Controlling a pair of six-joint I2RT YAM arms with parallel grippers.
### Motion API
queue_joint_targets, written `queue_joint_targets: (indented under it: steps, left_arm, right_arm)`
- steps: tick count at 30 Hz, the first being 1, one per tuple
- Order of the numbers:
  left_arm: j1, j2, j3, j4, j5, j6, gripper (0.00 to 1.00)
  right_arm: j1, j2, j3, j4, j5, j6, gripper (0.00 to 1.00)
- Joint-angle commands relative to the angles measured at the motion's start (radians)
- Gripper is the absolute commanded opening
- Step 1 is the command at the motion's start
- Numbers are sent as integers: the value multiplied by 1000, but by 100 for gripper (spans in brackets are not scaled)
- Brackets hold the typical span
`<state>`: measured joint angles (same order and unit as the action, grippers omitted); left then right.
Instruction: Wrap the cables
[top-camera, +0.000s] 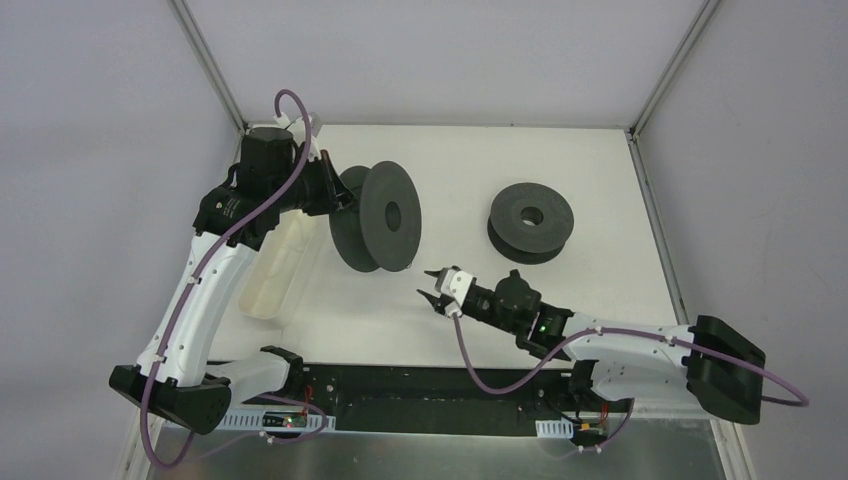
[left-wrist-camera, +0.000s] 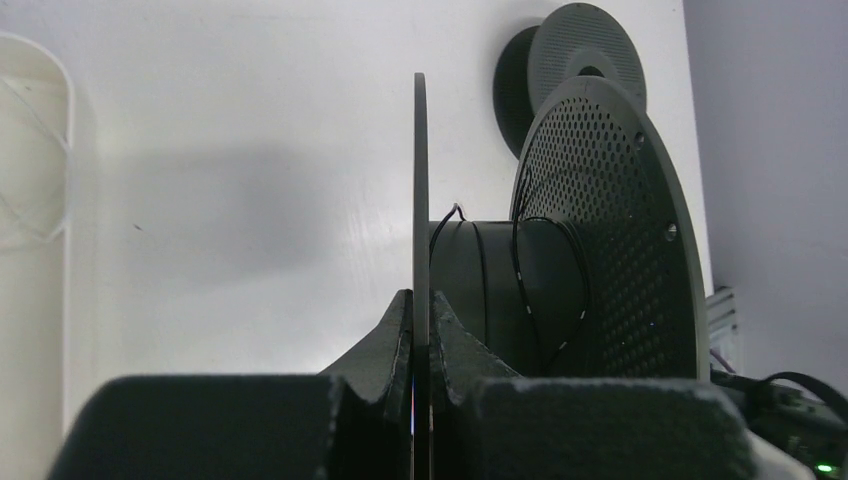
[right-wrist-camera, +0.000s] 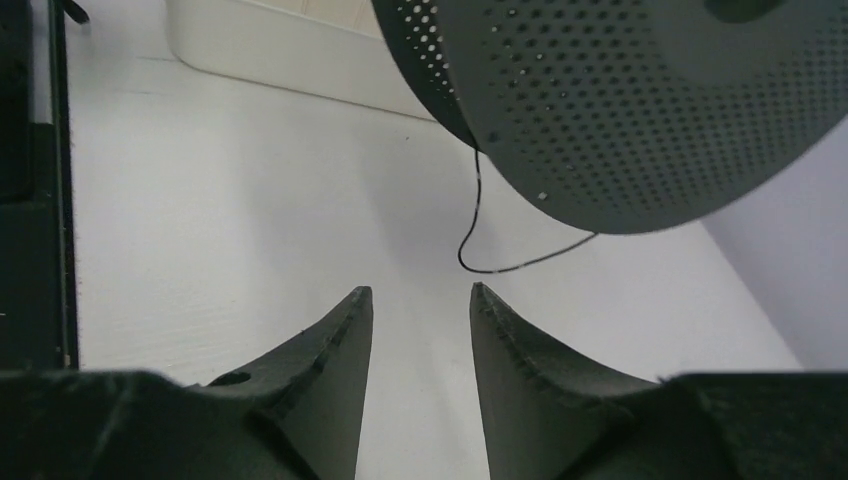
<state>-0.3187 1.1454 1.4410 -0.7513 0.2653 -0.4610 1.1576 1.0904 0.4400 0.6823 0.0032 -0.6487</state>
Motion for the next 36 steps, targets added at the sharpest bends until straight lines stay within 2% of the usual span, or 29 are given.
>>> queue_joint_targets:
  steps: [1,4,10,14,23,24,25,27,28,32,36]
  left_arm:
    - [15,-19,76,9,83,-106,0]
    - [15,-26,76,4,94,-124,0]
    - [15,-33,72,-2,90,-129,0]
    - [15,-27,71,-3,96,-141,0]
    - [15,-36,60,-3,103,-157,0]
    - [15,-38,58,-3,103,-159,0]
    - [15,-40,58,-3,101,-161,0]
    - [15,-41,57,-2,91,-161,0]
    - [15,-42,58,-2,82,-157,0]
    - [26,-19,65,-2,33,-142,0]
    - [44,21,91,-1,46,-159,0]
  right_arm:
    - [56,94,68,155,99,-266,44]
    - [69,159,89,186,124,-303,46]
    - [97,227,76,375,230,-346,46]
    - [99,223,92,320,250,-328,46]
    - [95,276,118,324,323,-323,45]
    - [94,281,123,325,329,-321,42]
    - [95,285,123,331,334,-318,33]
    - [98,277,112,345,332,-297,8]
    - [105,264,103,342,329,-280,0]
    - [180,168,76,205,333,-170,0]
    - [300,120,86,84,430,-104,0]
